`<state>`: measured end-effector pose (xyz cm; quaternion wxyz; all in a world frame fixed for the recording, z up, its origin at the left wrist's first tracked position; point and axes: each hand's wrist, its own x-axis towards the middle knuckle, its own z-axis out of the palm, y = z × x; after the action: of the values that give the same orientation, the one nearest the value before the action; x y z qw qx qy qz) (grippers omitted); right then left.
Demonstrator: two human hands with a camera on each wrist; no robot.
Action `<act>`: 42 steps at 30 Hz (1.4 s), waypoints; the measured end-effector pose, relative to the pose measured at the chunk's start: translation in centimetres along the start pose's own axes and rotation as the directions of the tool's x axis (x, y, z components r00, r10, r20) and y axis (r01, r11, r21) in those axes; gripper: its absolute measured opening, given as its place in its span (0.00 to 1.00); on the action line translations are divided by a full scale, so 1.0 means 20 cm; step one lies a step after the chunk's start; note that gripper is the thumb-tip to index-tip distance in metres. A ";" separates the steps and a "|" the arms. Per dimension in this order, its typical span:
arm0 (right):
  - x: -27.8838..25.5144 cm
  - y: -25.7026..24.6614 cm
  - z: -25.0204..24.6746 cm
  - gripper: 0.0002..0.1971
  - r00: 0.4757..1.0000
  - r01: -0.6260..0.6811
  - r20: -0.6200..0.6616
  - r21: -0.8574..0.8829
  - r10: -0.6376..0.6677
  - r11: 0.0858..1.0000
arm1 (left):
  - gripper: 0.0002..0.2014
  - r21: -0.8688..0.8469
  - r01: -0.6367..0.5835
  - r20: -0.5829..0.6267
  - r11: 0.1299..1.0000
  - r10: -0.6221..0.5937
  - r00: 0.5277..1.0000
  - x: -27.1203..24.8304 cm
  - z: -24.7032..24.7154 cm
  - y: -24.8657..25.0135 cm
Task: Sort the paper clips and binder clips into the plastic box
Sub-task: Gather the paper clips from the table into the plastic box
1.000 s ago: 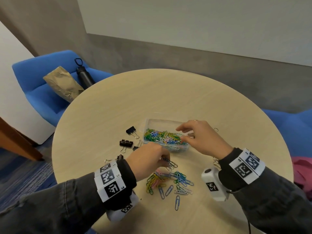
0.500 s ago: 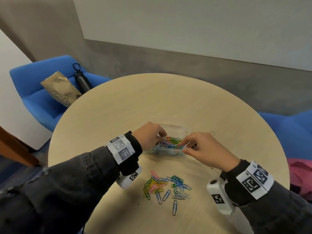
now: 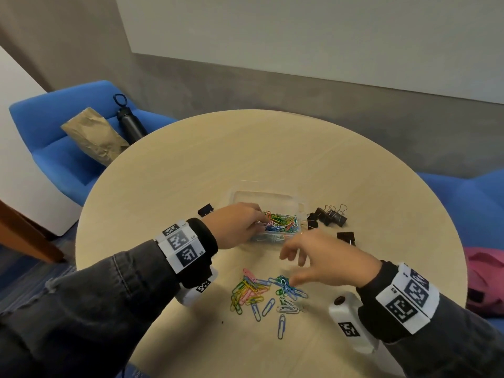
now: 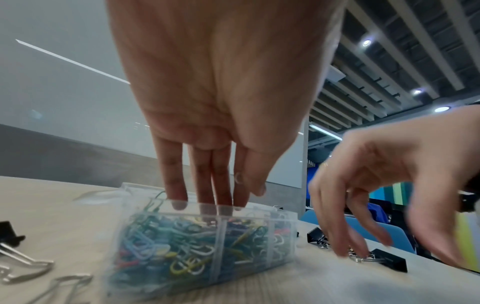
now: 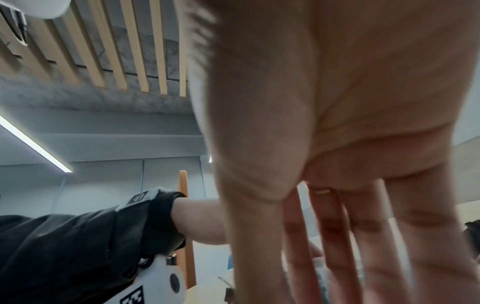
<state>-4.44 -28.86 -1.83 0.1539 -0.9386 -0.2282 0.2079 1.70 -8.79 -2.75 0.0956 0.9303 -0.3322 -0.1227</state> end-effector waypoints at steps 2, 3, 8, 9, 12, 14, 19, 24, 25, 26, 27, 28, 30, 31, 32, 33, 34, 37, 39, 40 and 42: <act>-0.01 -0.02 0.04 0.31 0.994 -0.055 0.096 -0.049 0.060 0.997 | 0.17 -0.019 -0.013 -0.057 1.000 0.012 0.998 -0.04 0.00 0.00; -0.01 -0.03 0.07 0.34 0.990 -0.073 0.117 -0.066 0.081 0.995 | 0.17 -0.036 -0.031 -0.096 0.999 0.028 0.995 -0.06 0.01 0.01; -0.01 -0.07 0.14 0.31 0.992 -0.046 0.108 -0.121 0.059 0.992 | 0.17 -0.065 -0.103 -0.024 0.993 0.101 0.995 -0.21 0.04 0.08; -0.01 -0.08 0.14 0.28 0.993 -0.039 0.107 -0.116 0.052 0.992 | 0.20 -0.056 -0.081 0.048 0.995 0.084 0.995 -0.23 0.06 0.09; 0.00 -0.08 0.15 0.19 0.994 -0.029 0.106 -0.068 0.036 0.997 | 0.29 -0.029 -0.025 0.188 0.999 0.030 0.982 -0.26 0.12 0.11; 0.00 -0.09 0.15 0.14 0.996 -0.016 0.090 -0.067 0.022 0.998 | 0.31 -0.008 -0.024 0.207 1.000 0.025 0.978 -0.26 0.15 0.11; -0.01 -0.08 0.15 0.07 1.000 0.028 0.001 -0.139 -0.028 0.990 | 0.20 0.010 -0.044 0.175 0.999 0.042 0.984 -0.25 0.16 0.13; -0.01 -0.07 0.09 0.06 0.998 0.056 -0.007 -0.093 -0.057 0.994 | 0.14 0.029 -0.060 0.158 0.998 0.055 0.986 -0.24 0.17 0.14; 0.00 -0.06 0.07 0.05 0.998 0.058 -0.006 -0.074 -0.059 0.996 | 0.13 0.033 -0.059 0.153 0.998 0.053 0.987 -0.24 0.17 0.14; 0.00 -0.06 0.05 0.04 0.998 0.061 -0.012 -0.055 -0.062 0.997 | 0.13 0.033 -0.060 0.149 0.998 0.054 0.987 -0.23 0.17 0.13; 0.00 -0.05 0.02 0.04 0.997 0.064 -0.031 -0.033 -0.065 0.997 | 0.12 0.031 -0.060 0.145 0.998 0.055 0.988 -0.23 0.17 0.13; 0.01 -0.05 -0.01 0.03 0.995 0.071 -0.070 -0.010 -0.071 0.997 | 0.12 0.026 -0.060 0.140 0.998 0.056 0.989 -0.23 0.17 0.13; 0.04 -0.03 -0.07 0.03 0.979 0.079 -0.190 0.018 -0.074 0.997 | 0.11 -0.001 -0.055 0.130 0.998 0.055 0.990 -0.23 0.17 0.13; 0.06 -0.02 -0.10 0.04 0.962 0.077 -0.265 0.020 -0.069 0.997 | 0.11 -0.019 -0.052 0.129 0.998 0.054 0.990 -0.23 0.17 0.13; 0.08 -0.01 -0.12 0.05 0.939 0.076 -0.339 0.022 -0.064 0.997 | 0.11 -0.035 -0.050 0.131 0.998 0.054 0.990 -0.23 0.17 0.13; 0.11 0.00 -0.14 0.05 0.914 0.075 -0.401 0.025 -0.059 0.997 | 0.11 -0.050 -0.048 0.134 0.998 0.054 0.989 -0.23 0.17 0.13; 0.13 0.01 -0.15 0.07 0.893 0.077 -0.446 0.033 -0.054 0.996 | 0.10 -0.067 -0.045 0.137 0.997 0.054 0.989 -0.23 0.17 0.12; 0.17 0.04 -0.16 0.13 0.878 0.086 -0.477 0.084 -0.036 0.993 | 0.07 -0.133 -0.047 0.123 0.990 0.063 0.990 -0.24 0.15 0.12; 0.16 0.05 -0.15 0.18 0.891 0.069 -0.453 0.087 -0.023 0.994 | 0.06 -0.161 -0.055 0.114 0.985 0.074 0.991 -0.24 0.13 0.11; 0.15 0.06 -0.14 0.18 0.894 0.062 -0.447 0.083 -0.019 0.995 | 0.05 -0.174 -0.057 0.109 0.983 0.077 0.991 -0.24 0.12 0.11; 0.13 0.07 -0.12 0.18 0.889 0.064 -0.458 0.082 -0.019 0.995 | 0.05 -0.197 -0.059 0.086 0.979 0.077 0.993 -0.23 0.09 0.09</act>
<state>-0.73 -29.27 -1.03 0.2522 -0.9476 -0.1957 -0.0109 -3.39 -7.38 -3.27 0.1742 0.8980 -0.3543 -0.1943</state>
